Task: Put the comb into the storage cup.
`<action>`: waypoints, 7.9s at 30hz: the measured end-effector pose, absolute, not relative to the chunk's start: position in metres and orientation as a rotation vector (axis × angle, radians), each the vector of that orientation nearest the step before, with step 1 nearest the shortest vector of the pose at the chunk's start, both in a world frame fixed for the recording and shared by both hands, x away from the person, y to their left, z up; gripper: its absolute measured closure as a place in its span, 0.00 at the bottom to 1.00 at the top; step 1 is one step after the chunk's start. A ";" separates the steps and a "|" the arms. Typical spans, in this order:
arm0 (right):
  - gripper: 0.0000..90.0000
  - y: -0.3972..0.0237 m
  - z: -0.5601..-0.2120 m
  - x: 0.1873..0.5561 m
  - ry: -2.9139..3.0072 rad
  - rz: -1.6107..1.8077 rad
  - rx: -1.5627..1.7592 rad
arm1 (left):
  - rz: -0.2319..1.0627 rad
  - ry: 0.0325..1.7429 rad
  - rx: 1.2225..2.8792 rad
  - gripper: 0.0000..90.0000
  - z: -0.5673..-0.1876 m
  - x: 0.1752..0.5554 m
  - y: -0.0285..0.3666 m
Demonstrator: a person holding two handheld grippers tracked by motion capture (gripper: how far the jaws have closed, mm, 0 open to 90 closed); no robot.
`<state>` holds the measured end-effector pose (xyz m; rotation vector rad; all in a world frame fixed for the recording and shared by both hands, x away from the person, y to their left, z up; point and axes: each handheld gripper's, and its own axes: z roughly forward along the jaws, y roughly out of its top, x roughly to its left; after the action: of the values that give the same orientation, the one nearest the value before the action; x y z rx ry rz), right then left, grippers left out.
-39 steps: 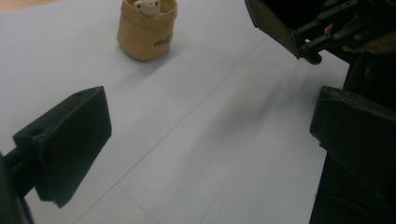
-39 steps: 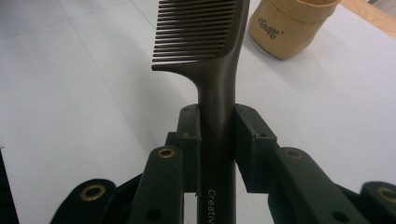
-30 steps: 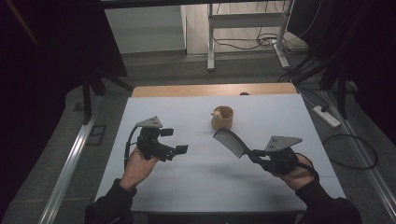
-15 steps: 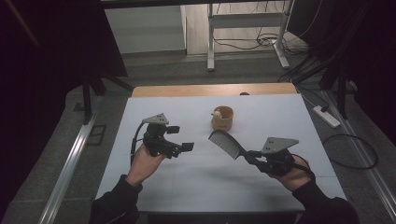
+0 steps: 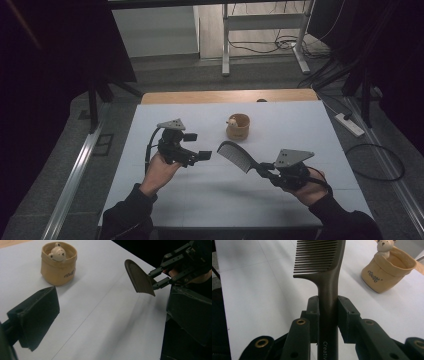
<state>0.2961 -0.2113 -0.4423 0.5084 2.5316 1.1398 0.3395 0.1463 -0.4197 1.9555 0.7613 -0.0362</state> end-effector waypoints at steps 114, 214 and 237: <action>0.18 -0.204 -0.445 0.301 2.500 1.226 0.613 | -0.353 0.841 1.764 0.93 -0.413 0.360 0.148; 0.01 -0.314 -0.451 0.256 2.333 0.916 1.269 | -0.133 1.000 1.747 0.93 -0.365 0.408 0.221; 0.02 -0.314 -0.451 0.255 2.335 0.911 1.257 | -0.106 1.036 1.729 0.93 -0.354 0.437 0.217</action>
<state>0.2554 -0.3135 -0.4514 1.2571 2.3352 0.9106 0.4367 0.2166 -0.3536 1.7294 1.0365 -0.1064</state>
